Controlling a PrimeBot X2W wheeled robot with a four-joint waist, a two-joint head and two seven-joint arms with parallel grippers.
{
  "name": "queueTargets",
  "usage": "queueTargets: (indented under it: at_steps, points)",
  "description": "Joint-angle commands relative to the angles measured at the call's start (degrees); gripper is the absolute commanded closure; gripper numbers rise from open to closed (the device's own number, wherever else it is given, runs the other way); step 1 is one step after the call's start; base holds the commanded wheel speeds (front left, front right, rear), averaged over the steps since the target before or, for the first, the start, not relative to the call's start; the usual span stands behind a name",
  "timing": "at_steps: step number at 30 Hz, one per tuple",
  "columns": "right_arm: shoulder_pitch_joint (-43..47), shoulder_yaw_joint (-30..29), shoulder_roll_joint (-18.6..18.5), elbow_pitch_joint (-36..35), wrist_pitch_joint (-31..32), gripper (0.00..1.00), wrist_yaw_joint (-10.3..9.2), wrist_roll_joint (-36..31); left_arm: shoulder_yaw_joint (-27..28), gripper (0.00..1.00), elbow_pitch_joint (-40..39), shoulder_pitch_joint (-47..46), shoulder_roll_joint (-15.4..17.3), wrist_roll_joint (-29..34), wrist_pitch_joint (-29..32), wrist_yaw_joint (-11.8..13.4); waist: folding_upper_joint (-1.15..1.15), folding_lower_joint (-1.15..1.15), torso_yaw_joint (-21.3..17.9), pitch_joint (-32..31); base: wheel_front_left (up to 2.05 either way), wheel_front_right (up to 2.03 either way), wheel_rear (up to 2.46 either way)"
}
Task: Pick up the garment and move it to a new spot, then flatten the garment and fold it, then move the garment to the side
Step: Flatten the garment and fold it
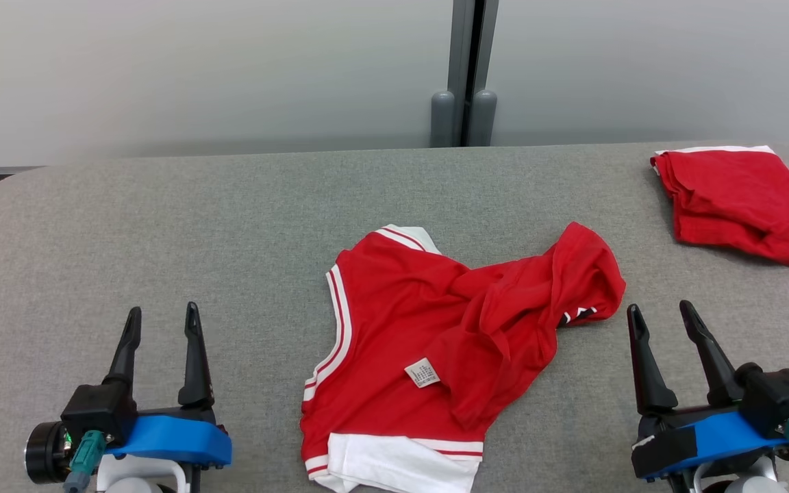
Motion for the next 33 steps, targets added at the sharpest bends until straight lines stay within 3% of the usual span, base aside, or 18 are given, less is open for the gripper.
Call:
queueTargets:
  at_steps: [1, 19, 33]
  points:
    - [0.87, 0.13, 0.09, -0.23, 0.25, 0.00, 0.01, 0.12, -0.31, 0.00, -0.14, -0.03, 0.16, 0.39, -0.04, -0.05, 0.00, 0.00, -0.04, 0.05, 0.00, 0.00, 0.00]
    - [0.03, 0.69, 0.09, 1.37, 0.53, 0.00, 0.01, 0.32, -12.00, 0.00, 3.46, -2.18, -0.10, 2.39, 7.37, -3.70, 0.00, 0.00, -0.77, 0.08, 0.00, 0.00, 0.00]
    - [-1.32, 0.69, 0.07, 2.68, 0.72, 0.00, 0.01, -0.03, -15.99, 0.00, 15.00, -2.84, 1.21, -0.03, 9.53, -4.63, 0.00, 0.00, -3.05, 1.38, 0.00, 0.00, 0.00]
